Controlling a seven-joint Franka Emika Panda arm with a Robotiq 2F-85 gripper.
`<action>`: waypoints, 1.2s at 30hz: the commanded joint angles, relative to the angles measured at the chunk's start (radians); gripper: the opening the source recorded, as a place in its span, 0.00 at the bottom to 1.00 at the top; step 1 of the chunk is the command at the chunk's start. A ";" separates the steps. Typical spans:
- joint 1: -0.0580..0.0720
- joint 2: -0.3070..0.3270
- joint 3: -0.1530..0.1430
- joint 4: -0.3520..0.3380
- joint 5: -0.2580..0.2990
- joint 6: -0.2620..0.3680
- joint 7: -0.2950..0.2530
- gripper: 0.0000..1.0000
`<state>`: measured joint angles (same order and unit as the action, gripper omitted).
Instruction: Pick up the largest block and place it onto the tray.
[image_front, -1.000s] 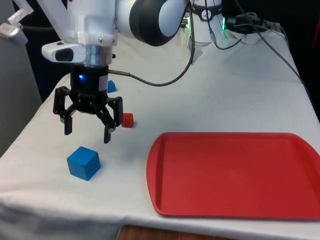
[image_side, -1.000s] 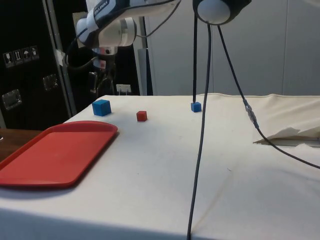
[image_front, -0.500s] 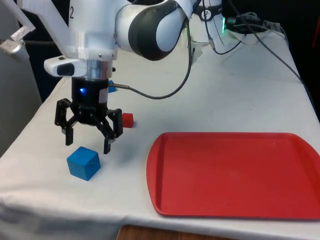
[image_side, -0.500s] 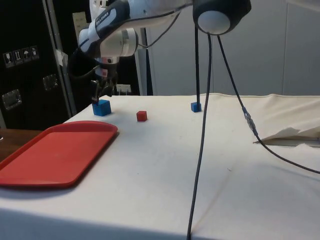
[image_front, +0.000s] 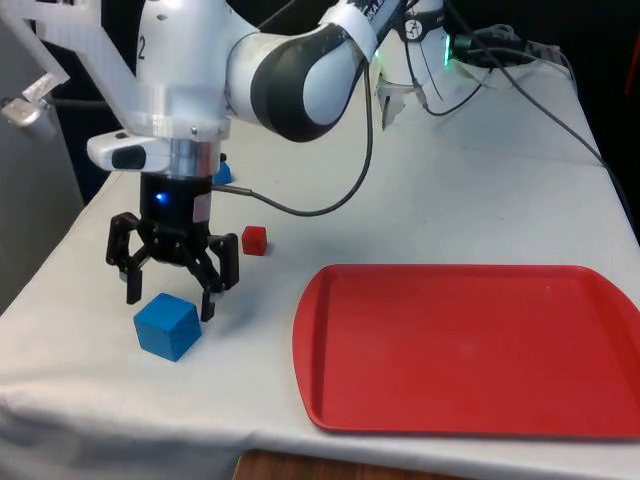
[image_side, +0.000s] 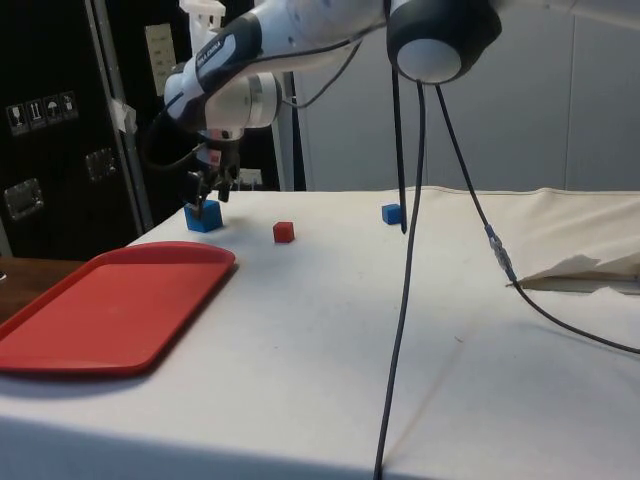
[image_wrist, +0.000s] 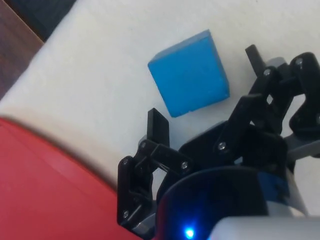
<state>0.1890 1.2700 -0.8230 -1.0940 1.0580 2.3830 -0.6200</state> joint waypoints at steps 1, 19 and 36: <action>-0.017 0.023 -0.002 0.059 -0.006 -0.012 0.026 1.00; -0.015 0.075 0.001 0.081 0.093 0.092 -0.019 1.00; -0.014 0.113 -0.001 0.103 0.123 0.155 -0.027 0.03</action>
<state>0.1850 1.3670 -0.8250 -1.0170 1.1810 2.5330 -0.6550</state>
